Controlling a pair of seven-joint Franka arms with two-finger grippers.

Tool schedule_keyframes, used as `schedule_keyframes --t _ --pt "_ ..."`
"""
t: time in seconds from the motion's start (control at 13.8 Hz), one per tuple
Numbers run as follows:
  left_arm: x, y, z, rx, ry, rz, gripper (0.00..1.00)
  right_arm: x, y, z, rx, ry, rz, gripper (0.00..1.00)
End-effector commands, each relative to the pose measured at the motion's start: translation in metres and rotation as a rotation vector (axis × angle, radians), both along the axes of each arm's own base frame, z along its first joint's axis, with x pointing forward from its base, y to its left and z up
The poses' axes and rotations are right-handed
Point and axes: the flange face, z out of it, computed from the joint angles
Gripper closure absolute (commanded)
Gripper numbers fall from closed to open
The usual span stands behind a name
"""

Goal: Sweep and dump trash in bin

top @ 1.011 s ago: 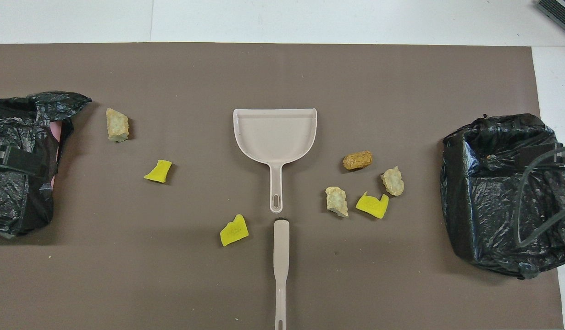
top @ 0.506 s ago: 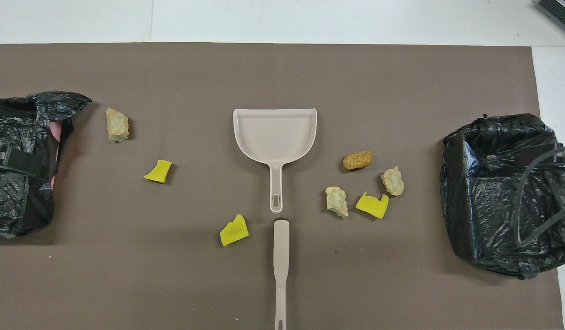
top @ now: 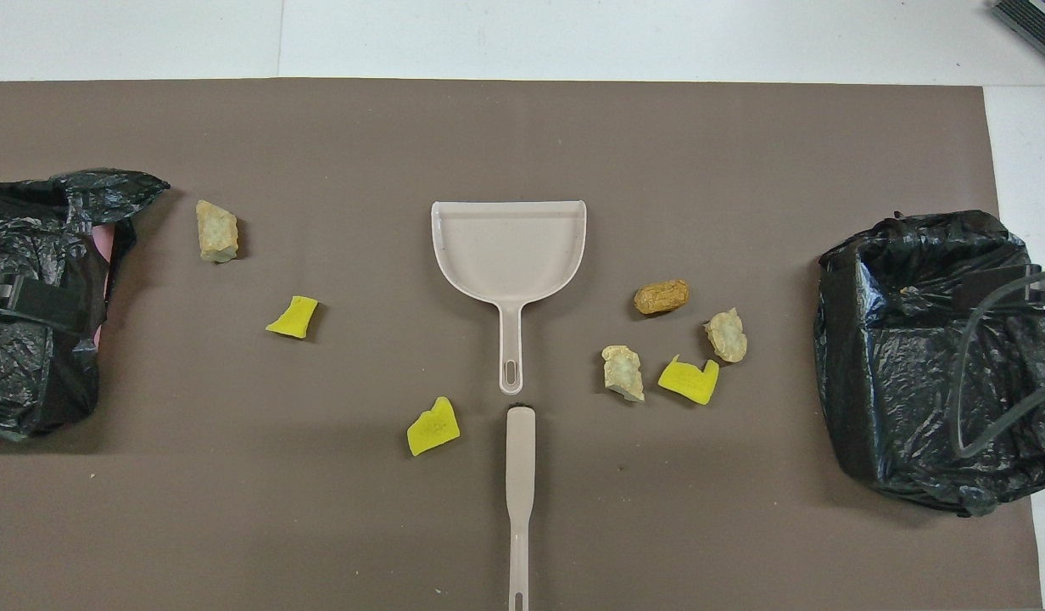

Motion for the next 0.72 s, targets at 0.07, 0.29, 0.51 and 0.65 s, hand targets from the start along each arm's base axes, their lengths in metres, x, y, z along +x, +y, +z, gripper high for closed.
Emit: schedule_keyframes --t 0.07,0.29,0.51,0.65 --pt "-0.0088 -0.0018 0.0003 -0.007 0.009 -0.003 0.00 -0.0019 -0.0017 0.0000 0.022 -0.003 0.013 0.00" --pt "-0.0112 -0.0017 -0.0014 -0.007 0.009 -0.003 0.00 -0.0019 -0.0017 0.0000 0.022 -0.003 0.013 0.00" --pt "-0.0127 -0.0016 -0.0031 -0.008 0.006 -0.008 0.00 -0.0019 -0.0017 0.0000 0.022 -0.003 0.013 0.00" --pt "-0.0137 0.0008 -0.0023 -0.008 0.006 -0.009 0.00 -0.0019 -0.0017 0.0007 0.022 -0.005 0.013 0.00"
